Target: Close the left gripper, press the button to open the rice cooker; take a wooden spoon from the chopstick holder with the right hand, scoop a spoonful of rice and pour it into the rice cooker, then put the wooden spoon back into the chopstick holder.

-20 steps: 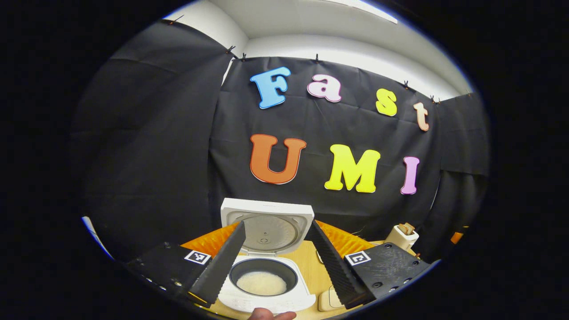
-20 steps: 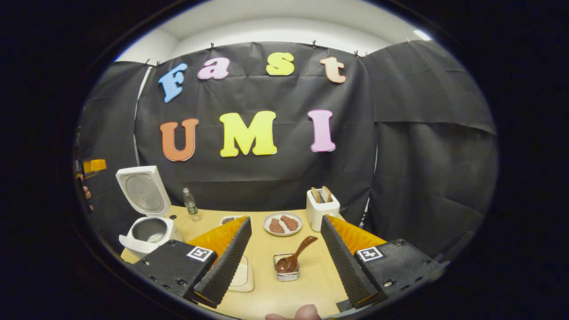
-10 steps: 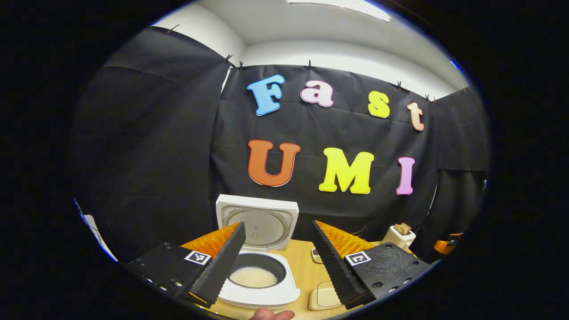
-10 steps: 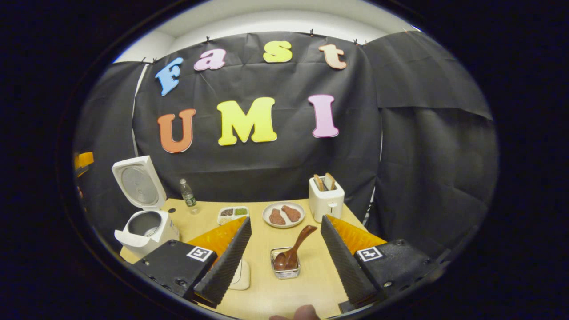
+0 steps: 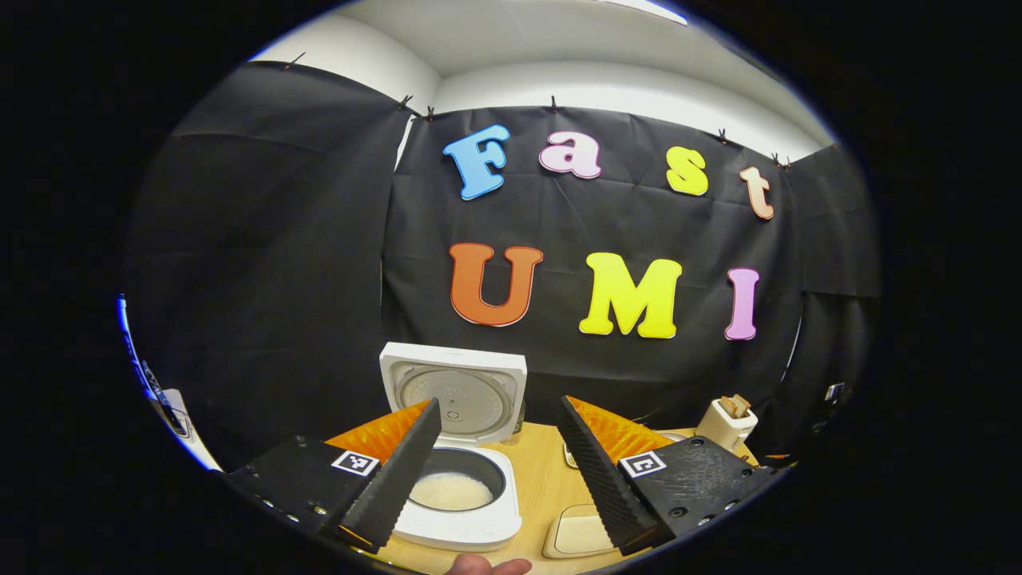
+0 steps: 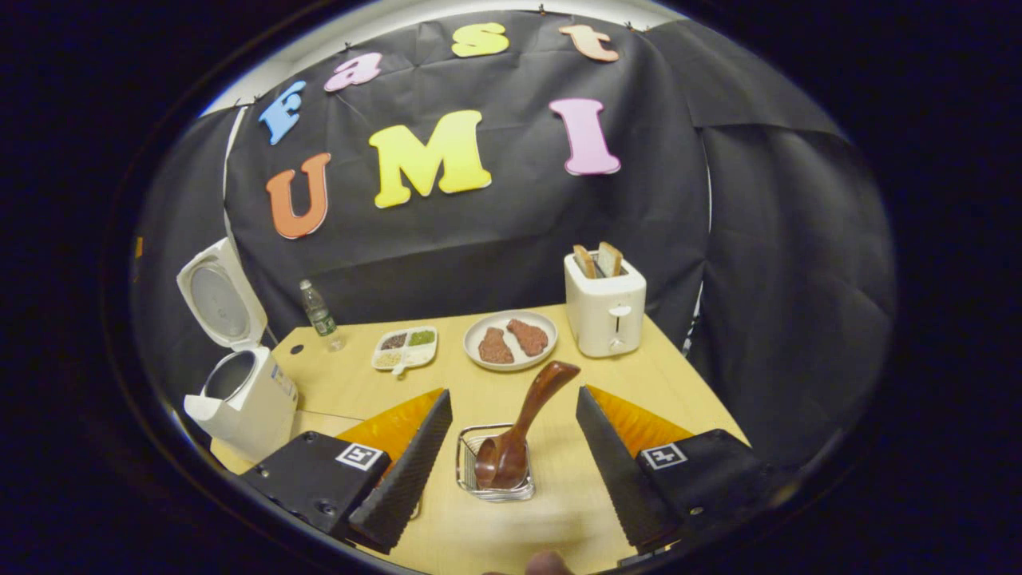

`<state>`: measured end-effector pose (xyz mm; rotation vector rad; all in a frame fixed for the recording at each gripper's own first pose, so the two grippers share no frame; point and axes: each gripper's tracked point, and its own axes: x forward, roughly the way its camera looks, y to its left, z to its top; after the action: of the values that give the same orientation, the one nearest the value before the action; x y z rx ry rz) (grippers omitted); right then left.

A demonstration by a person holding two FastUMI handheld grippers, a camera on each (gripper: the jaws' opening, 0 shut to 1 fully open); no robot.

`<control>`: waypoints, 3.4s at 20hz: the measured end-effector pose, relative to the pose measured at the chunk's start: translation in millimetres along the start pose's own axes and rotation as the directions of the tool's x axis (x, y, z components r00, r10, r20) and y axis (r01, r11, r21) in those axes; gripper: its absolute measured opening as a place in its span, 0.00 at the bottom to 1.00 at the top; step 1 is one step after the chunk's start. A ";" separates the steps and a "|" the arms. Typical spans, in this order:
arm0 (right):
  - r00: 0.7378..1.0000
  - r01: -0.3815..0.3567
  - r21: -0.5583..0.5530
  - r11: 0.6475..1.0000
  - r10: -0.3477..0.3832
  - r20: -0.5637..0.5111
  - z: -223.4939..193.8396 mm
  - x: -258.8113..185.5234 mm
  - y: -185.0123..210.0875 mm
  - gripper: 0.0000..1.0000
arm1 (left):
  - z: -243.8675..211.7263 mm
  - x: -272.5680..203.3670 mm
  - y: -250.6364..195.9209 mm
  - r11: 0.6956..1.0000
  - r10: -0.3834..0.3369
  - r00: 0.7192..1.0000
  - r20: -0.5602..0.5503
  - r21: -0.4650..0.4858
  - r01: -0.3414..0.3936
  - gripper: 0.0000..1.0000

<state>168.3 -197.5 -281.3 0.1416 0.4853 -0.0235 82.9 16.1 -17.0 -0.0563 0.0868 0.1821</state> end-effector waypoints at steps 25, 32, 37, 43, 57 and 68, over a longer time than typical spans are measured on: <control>1.000 -0.023 -0.002 1.000 0.023 -0.017 31.4 3.3 35.3 0.13 | -23.8 -10.3 20.0 0.999 0.002 0.998 -0.065 -0.051 -0.005 0.94; 0.995 -0.040 -0.074 0.996 0.047 0.089 64.2 -65.5 123.9 0.11 | -30.0 -28.9 54.1 0.999 -0.038 0.997 -0.064 -0.037 0.036 0.94; 0.993 -0.040 -0.136 0.990 0.055 0.109 36.5 -68.1 176.9 0.11 | -28.3 -42.3 84.5 0.998 -0.031 0.998 -0.062 -0.050 0.028 0.94; 1.000 -0.009 -0.216 0.976 0.007 -0.013 -56.5 -23.4 196.7 0.10 | -37.0 -61.7 119.1 0.999 0.004 0.995 -0.095 -0.039 -0.008 0.94; 0.991 -0.093 -0.103 0.990 0.081 -0.109 -117.4 -1.1 246.7 0.10 | -49.1 -90.5 149.7 0.996 0.077 0.987 -0.138 -0.030 -0.082 0.94; 0.925 -0.137 0.552 0.822 0.305 -0.225 -128.2 6.4 243.6 0.10 | -46.7 -103.7 139.8 0.993 0.109 0.985 -0.133 -0.038 -0.115 0.94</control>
<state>128.2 61.8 -364.8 0.7586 0.7634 0.1000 -48.0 131.9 -60.8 -0.1094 0.2170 0.2930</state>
